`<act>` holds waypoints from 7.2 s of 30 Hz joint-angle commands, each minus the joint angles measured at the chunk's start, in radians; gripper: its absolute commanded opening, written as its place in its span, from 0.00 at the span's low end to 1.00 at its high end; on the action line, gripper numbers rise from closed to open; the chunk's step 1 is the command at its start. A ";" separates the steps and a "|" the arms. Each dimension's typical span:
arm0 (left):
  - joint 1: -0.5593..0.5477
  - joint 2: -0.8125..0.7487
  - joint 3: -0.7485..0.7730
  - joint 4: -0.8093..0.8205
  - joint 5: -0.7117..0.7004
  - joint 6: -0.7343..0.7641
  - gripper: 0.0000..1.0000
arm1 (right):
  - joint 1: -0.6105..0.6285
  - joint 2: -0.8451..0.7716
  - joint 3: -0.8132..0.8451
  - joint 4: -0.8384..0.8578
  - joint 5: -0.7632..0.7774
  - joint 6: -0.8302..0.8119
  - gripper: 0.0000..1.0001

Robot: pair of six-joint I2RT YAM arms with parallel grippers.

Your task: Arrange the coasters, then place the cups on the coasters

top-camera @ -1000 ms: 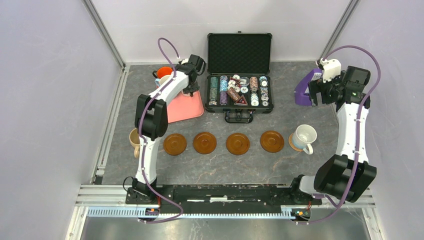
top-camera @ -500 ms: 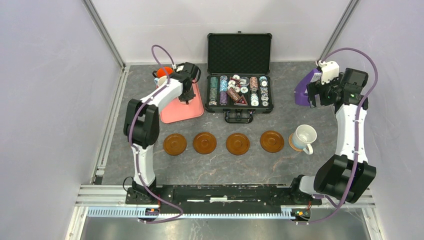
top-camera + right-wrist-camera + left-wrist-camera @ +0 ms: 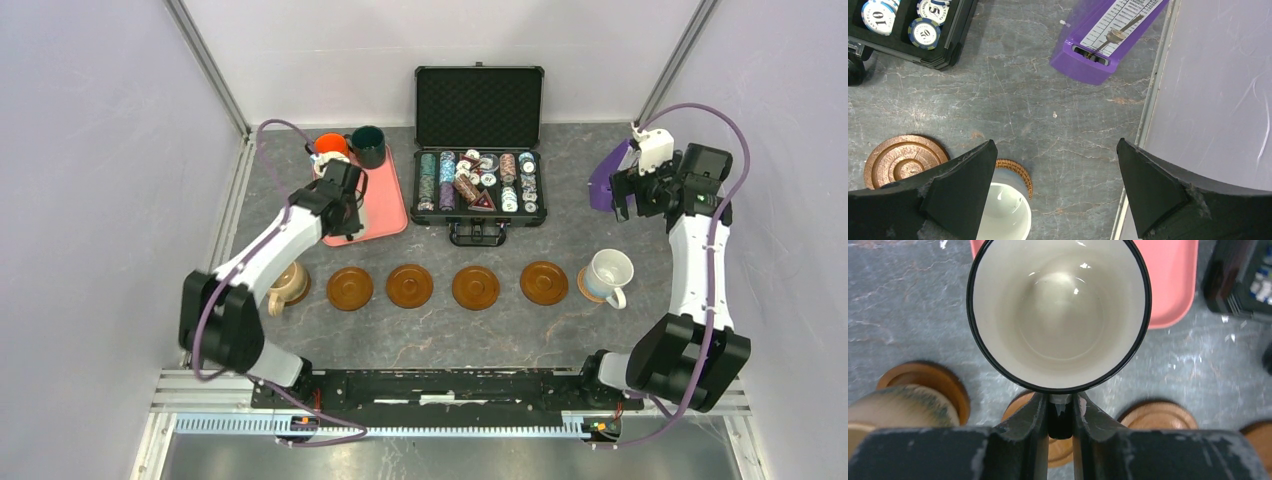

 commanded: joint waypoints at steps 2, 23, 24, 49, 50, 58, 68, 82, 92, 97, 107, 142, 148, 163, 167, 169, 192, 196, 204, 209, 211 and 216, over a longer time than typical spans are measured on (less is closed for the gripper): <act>0.006 -0.261 -0.096 0.060 0.053 0.101 0.02 | 0.005 -0.046 -0.036 0.039 -0.034 -0.024 0.98; 0.005 -0.653 -0.450 0.054 0.193 0.108 0.02 | 0.007 -0.064 -0.108 0.035 -0.082 -0.075 0.98; 0.006 -0.659 -0.459 0.058 0.185 0.101 0.02 | 0.007 -0.067 -0.108 0.032 -0.081 -0.080 0.98; 0.005 -0.643 -0.452 -0.026 0.190 0.035 0.31 | 0.006 -0.100 -0.132 0.022 -0.071 -0.092 0.98; 0.006 -0.641 -0.445 -0.041 0.192 0.035 0.33 | 0.007 -0.102 -0.134 0.022 -0.071 -0.094 0.98; 0.003 -0.622 -0.415 -0.069 0.176 0.048 0.53 | 0.007 -0.111 -0.145 0.028 -0.069 -0.096 0.98; 0.000 -0.623 -0.366 -0.096 0.173 0.049 0.63 | 0.006 -0.111 -0.141 0.031 -0.068 -0.097 0.98; 0.002 -0.557 -0.163 -0.236 0.171 0.139 0.75 | 0.006 -0.102 -0.136 0.033 -0.082 -0.098 0.98; 0.220 -0.222 0.170 -0.223 0.571 0.602 0.98 | 0.031 -0.048 -0.091 0.049 -0.136 -0.060 0.98; 0.443 0.070 0.486 -0.274 0.734 0.704 0.95 | 0.091 -0.001 -0.049 0.062 -0.143 -0.039 0.98; 0.565 0.515 0.963 -0.163 0.759 0.680 0.71 | 0.278 0.131 0.075 0.107 -0.111 0.012 0.98; 0.501 0.822 1.120 -0.513 0.852 1.895 0.68 | 0.357 0.220 0.153 0.075 -0.055 0.019 0.98; 0.499 0.768 1.070 -0.527 0.873 1.854 0.61 | 0.358 0.206 0.135 0.082 -0.054 0.017 0.98; 0.513 0.637 0.947 -0.516 0.878 1.882 0.70 | 0.359 0.204 0.113 0.092 -0.075 0.021 0.98; 0.518 0.674 1.032 -0.493 0.897 1.897 0.84 | 0.359 0.195 0.103 0.091 -0.068 0.019 0.98; 0.518 0.687 1.046 -0.464 0.903 1.908 0.90 | 0.358 0.190 0.095 0.091 -0.065 0.019 0.98; 0.476 0.803 1.094 -0.473 0.874 2.146 0.91 | 0.359 0.173 0.066 0.091 -0.039 0.032 0.98; 0.475 0.774 1.043 -0.473 0.873 2.152 0.86 | 0.359 0.174 0.068 0.092 -0.036 0.031 0.98; 0.476 0.694 0.948 -0.473 0.873 2.108 0.79 | 0.359 0.173 0.061 0.097 -0.040 0.029 0.98; 0.475 0.671 0.946 -0.473 0.863 2.029 0.77 | 0.359 0.174 0.057 0.100 -0.050 0.028 0.98; 0.475 0.662 0.933 -0.473 0.850 2.018 0.77 | 0.358 0.174 0.053 0.102 -0.052 0.026 0.98; 0.473 0.623 0.874 -0.473 0.865 1.999 0.75 | 0.359 0.171 0.043 0.104 -0.058 0.021 0.98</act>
